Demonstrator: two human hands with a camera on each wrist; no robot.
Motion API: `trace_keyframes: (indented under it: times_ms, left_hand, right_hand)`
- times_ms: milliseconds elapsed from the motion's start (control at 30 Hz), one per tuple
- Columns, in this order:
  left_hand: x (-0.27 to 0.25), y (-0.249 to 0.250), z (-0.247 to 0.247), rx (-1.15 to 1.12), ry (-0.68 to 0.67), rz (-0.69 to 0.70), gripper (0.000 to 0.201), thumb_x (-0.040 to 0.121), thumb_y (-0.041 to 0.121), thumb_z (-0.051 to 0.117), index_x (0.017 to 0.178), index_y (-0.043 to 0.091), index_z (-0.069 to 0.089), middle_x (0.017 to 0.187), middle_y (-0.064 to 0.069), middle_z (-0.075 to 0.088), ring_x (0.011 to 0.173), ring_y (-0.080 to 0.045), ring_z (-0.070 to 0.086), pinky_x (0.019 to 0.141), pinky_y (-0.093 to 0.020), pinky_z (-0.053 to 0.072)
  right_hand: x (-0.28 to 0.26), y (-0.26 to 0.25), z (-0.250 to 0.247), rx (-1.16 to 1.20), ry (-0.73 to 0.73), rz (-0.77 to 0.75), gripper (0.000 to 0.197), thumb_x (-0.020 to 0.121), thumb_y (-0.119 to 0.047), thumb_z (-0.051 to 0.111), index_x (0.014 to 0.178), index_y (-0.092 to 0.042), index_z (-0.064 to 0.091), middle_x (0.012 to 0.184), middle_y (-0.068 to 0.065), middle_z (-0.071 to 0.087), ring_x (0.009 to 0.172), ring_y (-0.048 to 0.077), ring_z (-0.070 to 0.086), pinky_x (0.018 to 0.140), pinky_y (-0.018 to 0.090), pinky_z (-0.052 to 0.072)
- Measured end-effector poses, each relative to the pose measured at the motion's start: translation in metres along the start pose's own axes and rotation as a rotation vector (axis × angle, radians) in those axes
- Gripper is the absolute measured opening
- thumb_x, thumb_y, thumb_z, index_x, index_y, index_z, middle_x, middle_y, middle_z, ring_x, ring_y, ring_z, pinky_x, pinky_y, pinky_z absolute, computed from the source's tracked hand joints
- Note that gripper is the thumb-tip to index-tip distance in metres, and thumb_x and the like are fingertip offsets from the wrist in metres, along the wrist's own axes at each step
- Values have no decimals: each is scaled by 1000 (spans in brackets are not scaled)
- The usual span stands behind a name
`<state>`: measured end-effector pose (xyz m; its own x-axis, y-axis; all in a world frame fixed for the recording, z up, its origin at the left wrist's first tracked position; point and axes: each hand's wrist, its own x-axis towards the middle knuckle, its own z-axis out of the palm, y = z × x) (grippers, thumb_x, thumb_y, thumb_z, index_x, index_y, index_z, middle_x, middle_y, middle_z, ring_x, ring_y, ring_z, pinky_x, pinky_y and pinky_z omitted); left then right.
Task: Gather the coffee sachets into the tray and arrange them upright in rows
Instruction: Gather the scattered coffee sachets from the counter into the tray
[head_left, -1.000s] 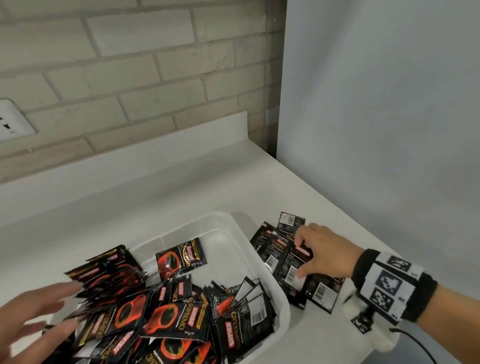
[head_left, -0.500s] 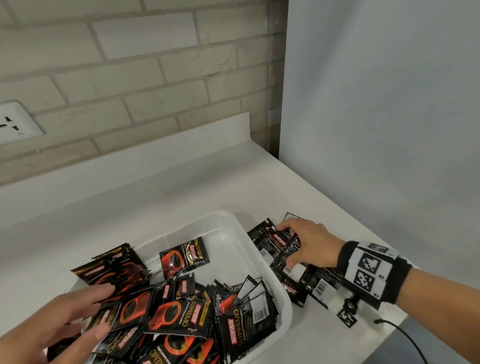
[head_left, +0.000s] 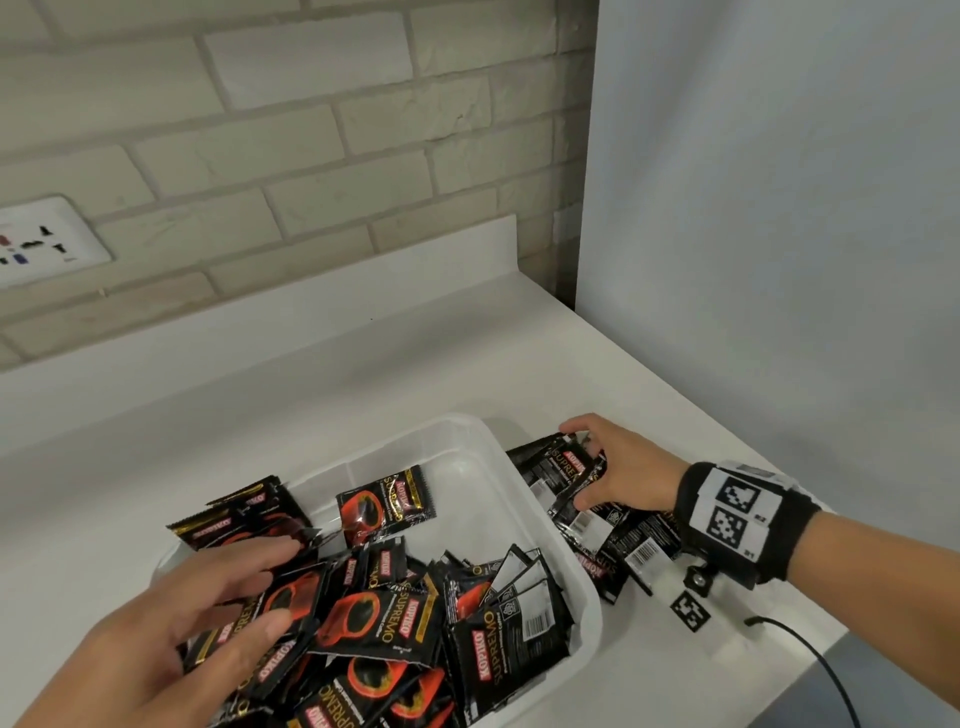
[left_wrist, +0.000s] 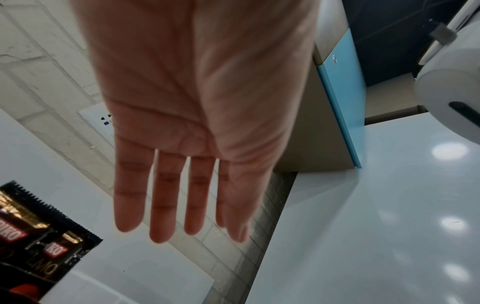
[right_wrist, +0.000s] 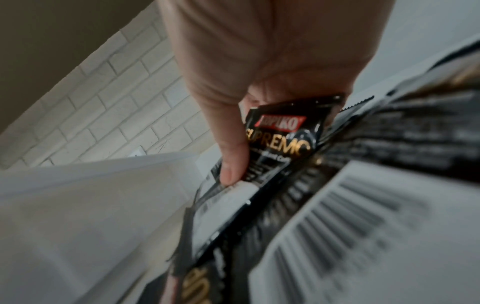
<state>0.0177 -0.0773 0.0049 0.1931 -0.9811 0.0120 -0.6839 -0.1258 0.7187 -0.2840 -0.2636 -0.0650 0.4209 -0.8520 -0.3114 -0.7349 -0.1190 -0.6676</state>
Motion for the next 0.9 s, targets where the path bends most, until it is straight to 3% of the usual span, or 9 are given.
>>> trace_keyframes:
  times_ms: [33, 167, 300, 333, 400, 467, 633, 767, 900]
  left_hand:
    - [-11, 11, -10, -45, -80, 15, 63, 47, 91, 49, 100, 58, 60, 105, 31, 63, 94, 12, 60, 78, -2, 45]
    - [-7, 12, 0, -35, -32, 86, 38, 54, 68, 57, 93, 65, 58, 97, 35, 63, 92, 14, 59, 78, 0, 44]
    - [1, 26, 4, 16, -46, 160, 38, 67, 42, 69, 92, 68, 56, 98, 36, 61, 94, 13, 58, 82, -4, 44]
    - [4, 30, 4, 14, -51, 160, 40, 66, 41, 67, 92, 69, 55, 99, 36, 61, 96, 12, 58, 85, -10, 47]
    - [8, 38, 4, 21, -86, 139, 38, 61, 68, 65, 97, 70, 52, 102, 38, 58, 96, 8, 60, 88, -28, 51]
    - [13, 47, 8, 46, -78, 152, 62, 44, 88, 50, 104, 71, 46, 105, 41, 54, 97, 7, 59, 89, -38, 50]
    - [28, 82, 31, -127, -85, 254, 72, 50, 76, 58, 118, 65, 35, 120, 38, 49, 111, 12, 49, 83, -19, 47]
    - [32, 94, 49, -174, -178, 162, 48, 59, 67, 66, 104, 55, 50, 95, 34, 62, 78, 10, 63, 60, -4, 45]
    - [26, 83, 49, -267, -197, 37, 30, 60, 37, 65, 90, 34, 63, 74, 15, 71, 58, -10, 68, 52, -15, 51]
  right_hand:
    - [0, 0, -2, 32, 5, 5, 77, 70, -10, 78, 132, -24, 34, 107, -3, 46, 100, 10, 47, 82, 17, 36]
    - [-3, -2, -17, 240, -42, 23, 54, 73, -4, 75, 113, -25, 46, 105, 5, 57, 77, 8, 56, 56, 12, 46]
    - [-6, -5, -34, 281, -17, -5, 39, 74, -7, 74, 100, -26, 51, 98, 1, 56, 84, 9, 54, 62, 13, 44]
    - [-8, -8, -39, 299, 13, -23, 37, 74, -9, 74, 96, -27, 51, 99, 3, 58, 85, 12, 55, 66, 16, 44]
    - [-14, -19, -52, 340, 109, -58, 34, 73, -12, 73, 92, -28, 51, 101, 7, 61, 81, 13, 58, 69, 22, 46]
    - [-24, -37, -62, 384, 173, -129, 33, 73, -10, 72, 91, -26, 50, 99, 8, 62, 73, 9, 61, 68, 25, 51]
    - [-61, -95, -54, 361, -30, -403, 37, 74, -5, 72, 91, -27, 48, 74, -8, 68, 60, 15, 64, 54, 35, 49]
    - [-73, -120, -29, 325, -97, -577, 41, 72, -9, 75, 92, -32, 47, 71, -7, 61, 58, 13, 60, 57, 32, 51]
    - [-60, -95, -33, 384, 11, -471, 35, 74, -21, 72, 98, -33, 48, 79, -3, 60, 58, 8, 52, 60, 22, 45]
